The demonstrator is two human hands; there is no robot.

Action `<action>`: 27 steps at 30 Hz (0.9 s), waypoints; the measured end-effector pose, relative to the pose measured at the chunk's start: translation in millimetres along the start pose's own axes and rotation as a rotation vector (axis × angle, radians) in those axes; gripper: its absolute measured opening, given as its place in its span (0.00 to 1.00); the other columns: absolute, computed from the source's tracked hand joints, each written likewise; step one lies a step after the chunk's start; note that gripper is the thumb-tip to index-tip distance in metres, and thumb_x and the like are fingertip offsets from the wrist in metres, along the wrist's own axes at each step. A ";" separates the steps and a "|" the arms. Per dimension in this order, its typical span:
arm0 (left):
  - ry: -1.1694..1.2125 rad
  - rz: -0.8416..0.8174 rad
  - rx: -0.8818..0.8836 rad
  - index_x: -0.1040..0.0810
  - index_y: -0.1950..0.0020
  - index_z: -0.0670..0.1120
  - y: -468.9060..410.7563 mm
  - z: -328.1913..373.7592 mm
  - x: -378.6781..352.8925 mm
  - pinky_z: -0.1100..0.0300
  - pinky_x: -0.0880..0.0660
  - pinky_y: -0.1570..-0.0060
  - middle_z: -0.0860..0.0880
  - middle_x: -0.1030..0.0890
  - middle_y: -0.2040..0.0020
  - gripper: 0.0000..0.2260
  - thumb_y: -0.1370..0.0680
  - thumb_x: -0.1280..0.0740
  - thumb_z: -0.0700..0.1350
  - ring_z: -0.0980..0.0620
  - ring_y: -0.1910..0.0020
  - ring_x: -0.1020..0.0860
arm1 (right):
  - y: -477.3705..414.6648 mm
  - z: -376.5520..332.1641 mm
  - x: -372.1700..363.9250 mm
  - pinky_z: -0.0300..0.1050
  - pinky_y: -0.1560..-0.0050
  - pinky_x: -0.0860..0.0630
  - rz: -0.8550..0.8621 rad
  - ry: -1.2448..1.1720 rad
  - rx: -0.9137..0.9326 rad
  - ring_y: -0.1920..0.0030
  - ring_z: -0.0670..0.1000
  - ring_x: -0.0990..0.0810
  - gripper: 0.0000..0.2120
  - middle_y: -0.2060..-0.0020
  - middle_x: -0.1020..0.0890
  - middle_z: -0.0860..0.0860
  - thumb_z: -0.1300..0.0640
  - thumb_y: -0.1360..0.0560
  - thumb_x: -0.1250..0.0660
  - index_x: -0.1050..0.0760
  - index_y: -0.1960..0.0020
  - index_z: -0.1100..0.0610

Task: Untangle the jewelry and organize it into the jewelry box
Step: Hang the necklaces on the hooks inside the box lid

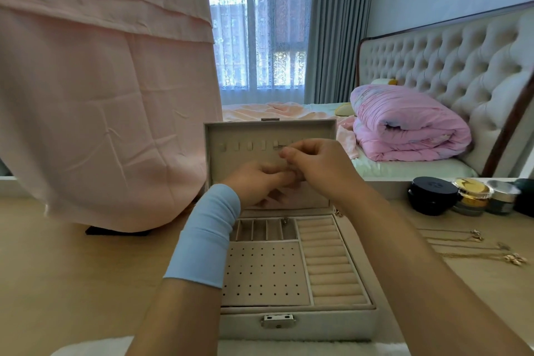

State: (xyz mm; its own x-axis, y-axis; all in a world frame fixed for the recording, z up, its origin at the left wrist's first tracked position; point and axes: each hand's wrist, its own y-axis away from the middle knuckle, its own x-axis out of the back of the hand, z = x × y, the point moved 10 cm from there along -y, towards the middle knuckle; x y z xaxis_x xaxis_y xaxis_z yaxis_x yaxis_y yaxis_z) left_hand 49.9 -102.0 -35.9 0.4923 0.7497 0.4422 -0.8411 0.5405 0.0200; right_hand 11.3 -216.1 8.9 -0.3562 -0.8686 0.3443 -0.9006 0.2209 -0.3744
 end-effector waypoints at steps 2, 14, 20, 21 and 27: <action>0.050 -0.051 0.035 0.19 0.43 0.48 -0.5 -3.8 -7.7 0.65 0.29 0.66 0.52 0.14 0.50 0.11 0.21 0.33 0.51 0.58 0.65 0.20 | -0.3 0.2 2.6 0.50 0.49 0.18 0.014 -0.001 0.005 0.57 0.47 0.16 0.05 0.62 0.15 0.45 0.52 0.23 0.29 0.15 0.54 0.51; -0.219 0.150 -0.096 0.16 0.56 0.51 13.1 28.5 24.5 0.72 0.30 0.72 0.51 0.16 0.60 0.03 0.23 0.29 0.46 0.56 0.63 0.22 | 18.4 29.3 -35.0 0.40 0.71 0.27 -0.395 0.222 -0.172 0.72 0.47 0.25 0.07 0.68 0.20 0.52 0.55 0.23 0.29 0.17 0.56 0.58; -0.406 0.223 -0.080 0.18 0.44 0.53 14.4 15.6 43.3 0.61 0.26 0.49 0.54 0.17 0.49 0.10 0.24 0.30 0.52 0.57 0.56 0.22 | 8.0 11.1 -10.0 0.45 0.63 0.20 -0.164 0.277 -0.009 0.72 0.45 0.21 0.10 0.65 0.14 0.48 0.53 0.22 0.29 0.15 0.61 0.53; -0.422 0.217 -0.068 0.19 0.41 0.53 14.1 12.2 45.0 0.58 0.26 0.44 0.54 0.18 0.45 0.13 0.24 0.30 0.52 0.57 0.54 0.22 | 7.1 4.6 -6.7 0.45 0.62 0.20 -0.131 0.278 0.029 0.72 0.46 0.20 0.09 0.65 0.14 0.47 0.53 0.23 0.29 0.15 0.60 0.53; -0.575 0.069 0.078 0.27 0.30 0.52 11.1 -0.3 27.9 0.55 0.29 0.35 0.53 0.23 0.35 0.25 0.25 0.30 0.55 0.52 0.39 0.24 | -5.7 -25.8 4.9 0.34 0.70 0.26 -0.030 0.217 0.147 0.74 0.42 0.21 0.08 0.63 0.13 0.46 0.57 0.22 0.29 0.15 0.59 0.52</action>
State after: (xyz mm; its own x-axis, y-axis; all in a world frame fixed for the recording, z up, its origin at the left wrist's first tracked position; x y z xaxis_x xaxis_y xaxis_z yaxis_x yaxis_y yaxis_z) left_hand 54.4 -75.0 -23.6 0.2536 0.4425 0.8602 -0.8916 0.4518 0.0304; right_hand 8.3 -210.2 34.9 -0.3888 -0.7552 0.5277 -0.8715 0.1156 -0.4766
